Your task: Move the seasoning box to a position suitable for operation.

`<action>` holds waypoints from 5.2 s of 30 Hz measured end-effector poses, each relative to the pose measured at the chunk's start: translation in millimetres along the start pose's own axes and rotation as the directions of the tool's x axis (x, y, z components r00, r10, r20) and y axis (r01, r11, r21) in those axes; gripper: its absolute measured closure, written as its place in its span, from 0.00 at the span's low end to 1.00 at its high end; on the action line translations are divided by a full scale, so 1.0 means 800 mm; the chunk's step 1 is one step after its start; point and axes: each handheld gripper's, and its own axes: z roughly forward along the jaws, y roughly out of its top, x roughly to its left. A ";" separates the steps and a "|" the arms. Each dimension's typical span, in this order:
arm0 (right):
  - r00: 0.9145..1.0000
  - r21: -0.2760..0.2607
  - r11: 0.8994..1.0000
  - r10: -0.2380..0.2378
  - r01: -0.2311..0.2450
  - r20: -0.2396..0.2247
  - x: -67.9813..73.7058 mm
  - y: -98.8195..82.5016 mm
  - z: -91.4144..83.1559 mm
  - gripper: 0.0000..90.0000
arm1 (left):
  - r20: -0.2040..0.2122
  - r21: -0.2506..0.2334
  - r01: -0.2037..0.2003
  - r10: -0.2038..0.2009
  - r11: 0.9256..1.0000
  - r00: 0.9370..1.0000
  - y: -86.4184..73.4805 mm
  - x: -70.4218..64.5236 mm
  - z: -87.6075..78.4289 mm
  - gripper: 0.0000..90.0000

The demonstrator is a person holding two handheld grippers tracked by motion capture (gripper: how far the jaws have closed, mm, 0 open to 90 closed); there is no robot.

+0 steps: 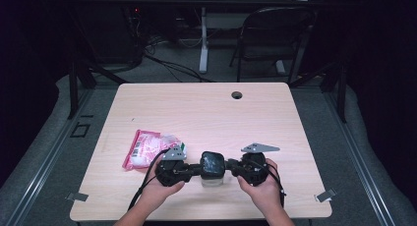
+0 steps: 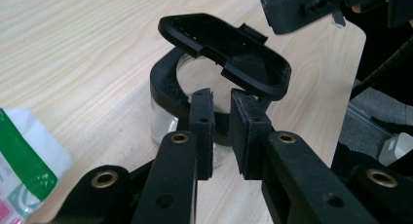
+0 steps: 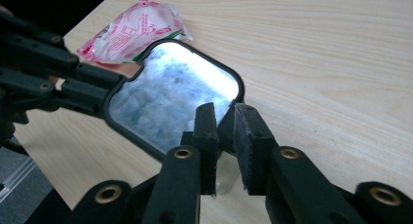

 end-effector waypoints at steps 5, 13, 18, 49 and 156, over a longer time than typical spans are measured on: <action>0.999 0.014 0.999 -0.048 0.048 -0.013 0.014 -0.002 -0.006 0.81 | -0.006 -0.008 -0.006 0.006 1.000 1.000 0.008 -0.002 -0.002 0.83; 0.994 0.024 0.994 -0.106 0.106 -0.013 0.029 -0.007 -0.010 0.74 | -0.008 -0.023 0.002 -0.002 1.000 1.000 0.015 -0.003 0.000 0.73; 0.990 0.023 0.989 -0.142 0.143 -0.012 0.039 -0.007 -0.011 0.71 | -0.018 -0.024 0.004 -0.004 1.000 1.000 0.016 -0.004 0.000 0.71; 0.974 -0.004 0.976 -0.217 0.217 0.059 0.052 -0.011 0.006 0.58 | -0.047 -0.026 0.006 -0.007 1.000 0.999 0.009 -0.001 0.009 0.62; 0.992 -0.100 0.987 -0.124 0.124 0.006 -0.015 0.031 -0.064 0.63 | -0.205 -0.096 0.071 -0.090 0.993 0.975 -0.006 0.063 -0.072 0.47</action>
